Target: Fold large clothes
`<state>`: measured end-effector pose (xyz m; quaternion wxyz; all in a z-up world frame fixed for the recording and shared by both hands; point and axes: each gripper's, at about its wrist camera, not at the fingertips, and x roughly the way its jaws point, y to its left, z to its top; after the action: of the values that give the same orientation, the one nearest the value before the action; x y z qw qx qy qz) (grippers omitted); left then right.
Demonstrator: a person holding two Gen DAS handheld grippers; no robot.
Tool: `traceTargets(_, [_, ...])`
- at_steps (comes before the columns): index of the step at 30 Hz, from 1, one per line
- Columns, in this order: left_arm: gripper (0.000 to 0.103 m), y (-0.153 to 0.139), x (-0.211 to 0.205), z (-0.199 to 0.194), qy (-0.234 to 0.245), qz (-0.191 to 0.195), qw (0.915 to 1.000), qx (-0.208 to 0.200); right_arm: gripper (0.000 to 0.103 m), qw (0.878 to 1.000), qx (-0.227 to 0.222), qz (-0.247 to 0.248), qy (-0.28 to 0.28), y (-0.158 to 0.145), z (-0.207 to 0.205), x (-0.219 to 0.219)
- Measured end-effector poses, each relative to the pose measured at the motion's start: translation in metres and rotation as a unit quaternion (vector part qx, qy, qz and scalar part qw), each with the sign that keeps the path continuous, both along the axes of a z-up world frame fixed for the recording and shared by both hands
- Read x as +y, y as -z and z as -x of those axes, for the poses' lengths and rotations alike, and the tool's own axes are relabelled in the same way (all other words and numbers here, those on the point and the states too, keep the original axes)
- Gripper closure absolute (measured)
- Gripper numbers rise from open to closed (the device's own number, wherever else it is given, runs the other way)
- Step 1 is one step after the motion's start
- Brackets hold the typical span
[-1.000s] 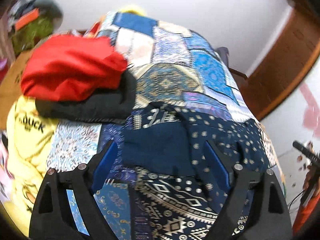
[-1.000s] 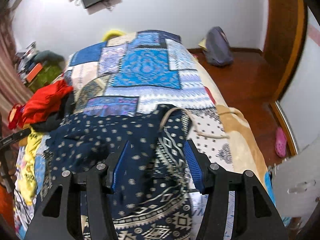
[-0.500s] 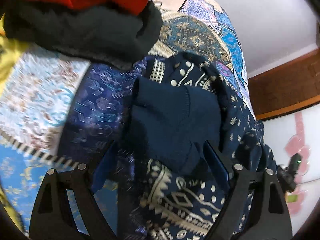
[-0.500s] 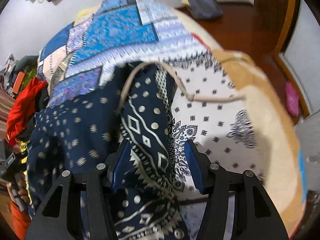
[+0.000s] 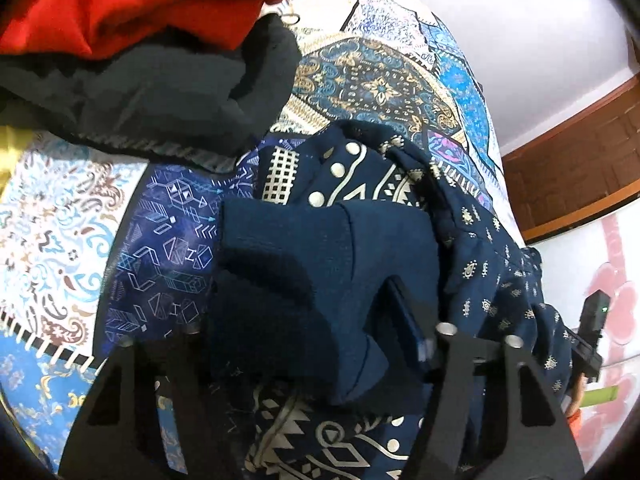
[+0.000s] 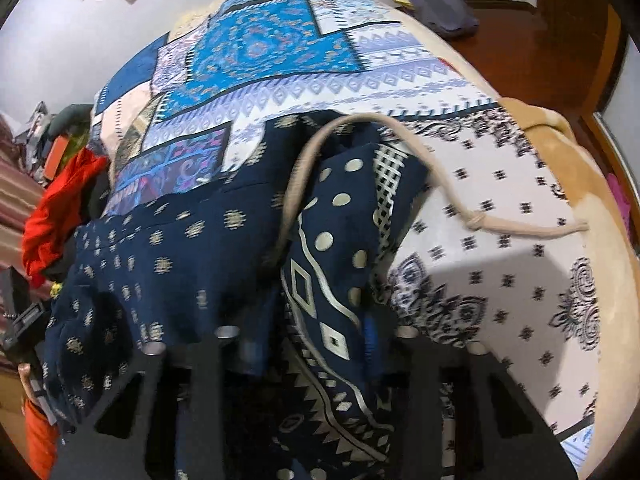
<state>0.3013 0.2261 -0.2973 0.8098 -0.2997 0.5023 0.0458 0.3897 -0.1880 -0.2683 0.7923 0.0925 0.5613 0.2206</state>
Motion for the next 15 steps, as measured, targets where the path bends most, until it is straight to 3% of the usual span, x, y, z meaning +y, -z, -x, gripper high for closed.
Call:
traceTargets(3, [0.071, -0.012, -0.012, 0.0, 0.015, -0.028, 0.9995, -0.007, 0.084, 1.0, -0.014, -0.003, -0.003, -0.008, 0.002, 0.001])
traceTargets(5, [0.078, -0.019, -0.018, -0.001, 0.023, -0.057, 0.9981, -0.006, 0.086, 1.0, -0.025, -0.009, -0.004, -0.017, 0.002, 0.003])
traceTargets(7, [0.082, -0.027, -0.023, -0.001, 0.034, -0.077, 0.9964, -0.007, 0.087, 0.999, -0.043, -0.017, -0.005, -0.031, 0.005, 0.003])
traceTargets(11, [0.085, -0.049, -0.017, 0.0, 0.029, -0.06, 0.9972, -0.034, 0.088, 0.996, -0.081, -0.027, -0.013, -0.061, 0.011, 0.004])
traceTargets(15, [0.086, -0.087, -0.022, -0.009, 0.022, -0.072, 0.9951, -0.065, 0.089, 0.992, -0.118, -0.036, -0.025, -0.091, 0.012, 0.011])
